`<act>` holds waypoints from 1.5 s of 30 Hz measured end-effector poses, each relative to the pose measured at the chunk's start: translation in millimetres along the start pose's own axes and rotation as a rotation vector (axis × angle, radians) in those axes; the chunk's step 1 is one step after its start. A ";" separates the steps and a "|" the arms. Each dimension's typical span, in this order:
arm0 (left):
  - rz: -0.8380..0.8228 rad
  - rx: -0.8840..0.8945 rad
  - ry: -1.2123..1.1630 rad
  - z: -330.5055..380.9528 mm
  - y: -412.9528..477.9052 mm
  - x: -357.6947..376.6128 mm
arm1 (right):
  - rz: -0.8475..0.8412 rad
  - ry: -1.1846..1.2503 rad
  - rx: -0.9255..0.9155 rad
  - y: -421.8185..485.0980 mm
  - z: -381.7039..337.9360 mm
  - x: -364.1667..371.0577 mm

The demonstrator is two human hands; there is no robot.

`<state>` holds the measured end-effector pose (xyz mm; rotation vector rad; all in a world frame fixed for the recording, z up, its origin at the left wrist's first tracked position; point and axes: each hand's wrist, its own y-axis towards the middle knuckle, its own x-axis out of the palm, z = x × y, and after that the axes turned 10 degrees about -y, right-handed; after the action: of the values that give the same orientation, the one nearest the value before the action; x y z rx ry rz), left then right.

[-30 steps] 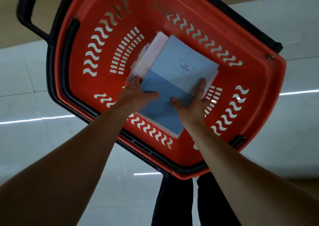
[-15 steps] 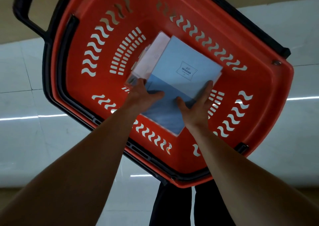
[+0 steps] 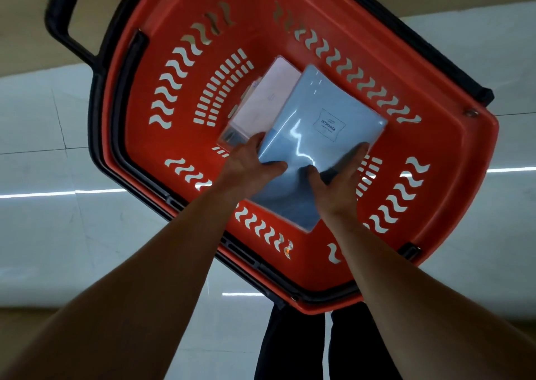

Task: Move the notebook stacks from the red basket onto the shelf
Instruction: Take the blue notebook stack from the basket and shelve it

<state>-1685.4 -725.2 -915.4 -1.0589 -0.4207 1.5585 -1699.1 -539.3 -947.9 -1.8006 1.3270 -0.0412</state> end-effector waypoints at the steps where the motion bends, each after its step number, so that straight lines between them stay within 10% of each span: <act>1: -0.007 0.002 -0.005 2.8 -0.7 -1.1 | -0.005 -0.013 -0.001 0.5 1.7 -0.4; 22: 0.044 0.184 0.065 81.9 -103.2 -45.2 | -0.209 -0.009 -0.034 -61.5 -60.7 -56.2; 45: 0.741 -0.045 -0.616 -50.5 -248.3 -102.5 | -0.519 -0.626 -0.459 -134.0 -175.2 32.7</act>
<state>-1503.0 -761.6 -715.1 -0.7782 -0.5043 2.5667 -1669.3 -666.2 -767.0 -2.2440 0.4257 0.5407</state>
